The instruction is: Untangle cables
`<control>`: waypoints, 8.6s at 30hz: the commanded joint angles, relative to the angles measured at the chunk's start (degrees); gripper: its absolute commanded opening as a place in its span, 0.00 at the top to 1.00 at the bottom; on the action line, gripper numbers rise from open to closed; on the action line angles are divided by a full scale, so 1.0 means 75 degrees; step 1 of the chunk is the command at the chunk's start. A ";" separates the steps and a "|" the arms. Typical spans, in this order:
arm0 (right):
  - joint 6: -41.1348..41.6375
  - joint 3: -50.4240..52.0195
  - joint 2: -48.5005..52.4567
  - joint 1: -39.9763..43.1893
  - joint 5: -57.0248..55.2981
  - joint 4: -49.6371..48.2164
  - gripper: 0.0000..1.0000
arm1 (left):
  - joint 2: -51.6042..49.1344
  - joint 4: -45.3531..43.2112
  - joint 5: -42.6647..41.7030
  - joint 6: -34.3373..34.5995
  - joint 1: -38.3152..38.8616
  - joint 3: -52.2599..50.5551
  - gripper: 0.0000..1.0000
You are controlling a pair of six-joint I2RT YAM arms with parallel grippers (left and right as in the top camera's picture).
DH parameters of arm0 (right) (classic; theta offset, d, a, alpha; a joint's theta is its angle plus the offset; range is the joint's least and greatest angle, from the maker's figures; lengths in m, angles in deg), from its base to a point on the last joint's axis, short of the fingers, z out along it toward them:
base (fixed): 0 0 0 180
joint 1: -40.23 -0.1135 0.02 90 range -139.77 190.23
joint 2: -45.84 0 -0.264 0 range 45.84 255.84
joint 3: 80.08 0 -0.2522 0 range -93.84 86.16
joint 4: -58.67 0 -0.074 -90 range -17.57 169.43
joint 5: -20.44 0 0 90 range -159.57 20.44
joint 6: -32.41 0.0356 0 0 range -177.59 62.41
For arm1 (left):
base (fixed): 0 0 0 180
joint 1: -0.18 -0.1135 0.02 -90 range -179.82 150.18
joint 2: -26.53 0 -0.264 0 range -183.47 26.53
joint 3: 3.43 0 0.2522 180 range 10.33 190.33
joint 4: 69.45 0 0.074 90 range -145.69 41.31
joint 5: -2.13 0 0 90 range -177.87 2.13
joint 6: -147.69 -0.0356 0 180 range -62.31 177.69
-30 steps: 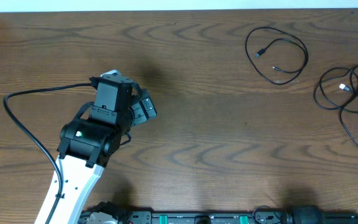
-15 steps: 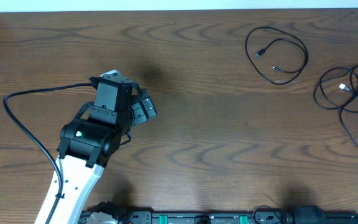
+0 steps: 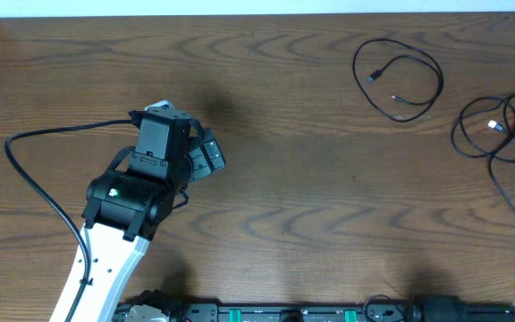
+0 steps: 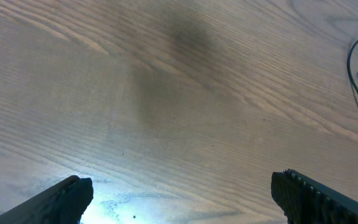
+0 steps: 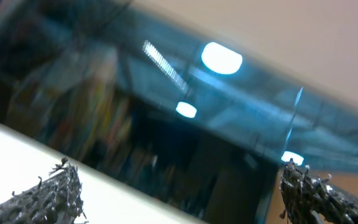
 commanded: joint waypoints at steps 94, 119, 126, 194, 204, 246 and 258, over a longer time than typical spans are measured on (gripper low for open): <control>0.1367 1.1570 -0.0067 0.0032 -0.0810 -0.5925 0.01 | 0.0020 0.0015 0.0017 0.0032 -0.0035 0.0090 0.02; 0.1367 1.1573 -0.0067 0.0035 -0.0810 -0.5925 0.01 | 0.0032 0.0023 0.0653 -0.0035 -0.0044 0.0035 0.02; 0.1367 1.1570 -0.0067 0.0032 -0.0813 -0.5925 0.01 | 0.1058 -0.0807 0.1682 -0.0819 -0.0291 -0.0883 0.02; 0.1367 1.1573 -0.0067 0.0035 -0.0813 -0.5925 0.01 | 0.8600 -0.6187 -0.0691 -0.4666 -0.1582 -0.8760 0.02; 0.1367 1.1570 -0.0067 0.0035 -0.0810 -0.5925 0.01 | 0.8600 -0.6196 -0.0673 -0.4663 -0.1582 -0.8760 0.02; 0.2323 1.1570 -0.0067 0.0035 -0.0863 -0.5931 0.01 | 0.8577 -0.6196 -0.0673 -0.4663 -0.1582 -0.8760 0.02; 0.2567 1.1570 -0.0067 0.0035 -0.0863 -0.5925 0.01 | 0.8577 -0.6196 -0.0673 -0.4663 -0.1582 -0.8760 0.02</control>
